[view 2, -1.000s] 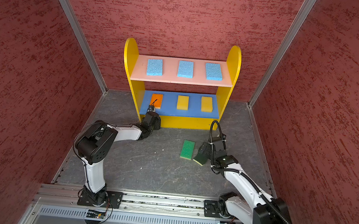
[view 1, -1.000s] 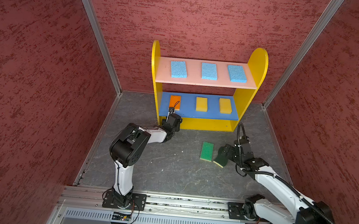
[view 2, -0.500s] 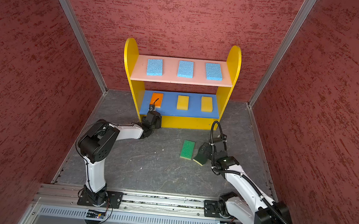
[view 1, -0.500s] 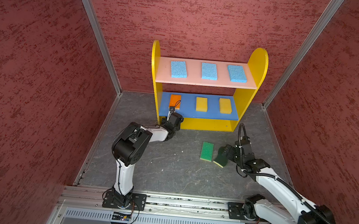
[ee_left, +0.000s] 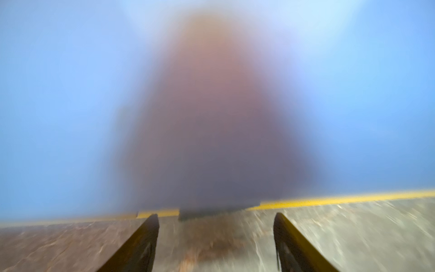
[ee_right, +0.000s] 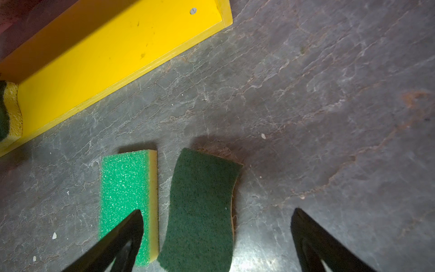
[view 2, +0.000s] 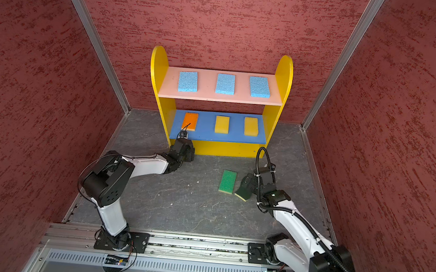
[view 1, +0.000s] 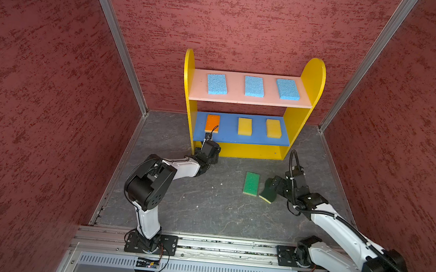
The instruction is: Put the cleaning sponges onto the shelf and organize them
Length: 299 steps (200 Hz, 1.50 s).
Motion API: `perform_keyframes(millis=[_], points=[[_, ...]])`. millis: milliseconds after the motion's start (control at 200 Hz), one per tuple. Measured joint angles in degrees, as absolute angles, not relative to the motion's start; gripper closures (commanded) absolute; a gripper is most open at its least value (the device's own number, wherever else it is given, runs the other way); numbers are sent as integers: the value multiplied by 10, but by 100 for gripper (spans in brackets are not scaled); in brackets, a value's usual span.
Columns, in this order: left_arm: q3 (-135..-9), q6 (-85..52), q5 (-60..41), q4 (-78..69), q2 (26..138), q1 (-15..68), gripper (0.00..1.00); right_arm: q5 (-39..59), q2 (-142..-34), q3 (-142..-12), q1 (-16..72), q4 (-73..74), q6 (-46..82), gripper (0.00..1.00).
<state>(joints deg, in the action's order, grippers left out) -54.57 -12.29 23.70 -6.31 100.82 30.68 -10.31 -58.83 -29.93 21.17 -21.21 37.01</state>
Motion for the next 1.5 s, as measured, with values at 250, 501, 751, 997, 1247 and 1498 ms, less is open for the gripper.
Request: perform_keyframes(millis=[250, 501, 751, 997, 1247, 1498], points=[[-525, -108, 224, -32, 876, 310, 21, -103, -583, -301, 212, -226, 370, 1], [-514, -95, 179, 23, 799, 305, 20, -103, -573, -324, 212, -243, 370, 1], [-602, -102, 150, 106, 828, 301, 17, -102, -551, -343, 212, -257, 368, 1], [-635, -107, 165, 103, 879, 302, 13, -103, -526, -343, 212, -275, 363, 1], [-669, -108, 193, 103, 953, 303, 11, -103, -523, -343, 212, -289, 359, 1], [-673, -112, 206, 88, 953, 298, 8, -103, -529, -343, 212, -290, 355, 1]])
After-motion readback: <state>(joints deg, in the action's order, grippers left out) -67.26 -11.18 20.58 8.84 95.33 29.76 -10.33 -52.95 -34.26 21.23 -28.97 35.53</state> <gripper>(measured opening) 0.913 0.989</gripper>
